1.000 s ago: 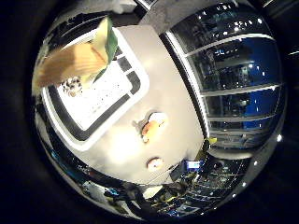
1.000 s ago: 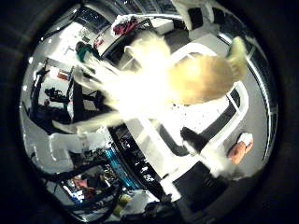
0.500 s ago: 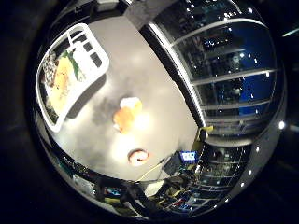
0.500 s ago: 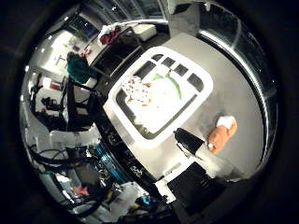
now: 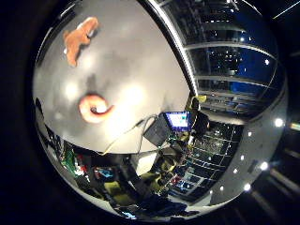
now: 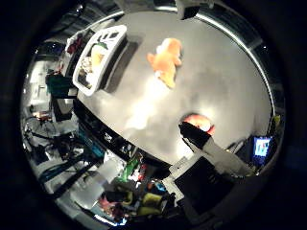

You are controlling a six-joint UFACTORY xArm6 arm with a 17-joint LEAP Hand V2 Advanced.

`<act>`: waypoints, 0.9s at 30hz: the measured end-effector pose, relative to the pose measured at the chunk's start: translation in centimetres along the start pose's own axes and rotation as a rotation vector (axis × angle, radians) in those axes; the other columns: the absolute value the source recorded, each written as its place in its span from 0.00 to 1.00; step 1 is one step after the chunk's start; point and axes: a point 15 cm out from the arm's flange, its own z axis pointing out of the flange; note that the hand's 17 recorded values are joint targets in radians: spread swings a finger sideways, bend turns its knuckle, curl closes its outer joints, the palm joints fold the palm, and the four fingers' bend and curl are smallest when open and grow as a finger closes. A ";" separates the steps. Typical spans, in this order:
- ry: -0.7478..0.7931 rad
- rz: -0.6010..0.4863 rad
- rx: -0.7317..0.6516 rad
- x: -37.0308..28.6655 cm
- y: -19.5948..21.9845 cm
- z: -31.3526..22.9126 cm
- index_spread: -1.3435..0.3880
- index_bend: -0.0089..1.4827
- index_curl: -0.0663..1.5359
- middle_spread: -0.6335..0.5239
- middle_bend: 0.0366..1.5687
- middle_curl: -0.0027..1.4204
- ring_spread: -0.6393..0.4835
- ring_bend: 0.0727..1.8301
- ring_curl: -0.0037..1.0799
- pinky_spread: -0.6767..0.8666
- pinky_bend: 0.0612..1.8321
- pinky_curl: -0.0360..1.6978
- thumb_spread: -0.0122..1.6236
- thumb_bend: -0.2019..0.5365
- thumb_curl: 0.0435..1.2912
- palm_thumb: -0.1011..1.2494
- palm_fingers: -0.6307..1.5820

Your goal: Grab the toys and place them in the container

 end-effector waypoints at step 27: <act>-0.148 -0.017 -0.149 -3.1 4.7 17.0 0.53 0.12 0.27 0.53 0.10 0.21 0.68 0.07 0.19 0.72 0.17 0.18 0.56 0.24 0.29 0.69 0.36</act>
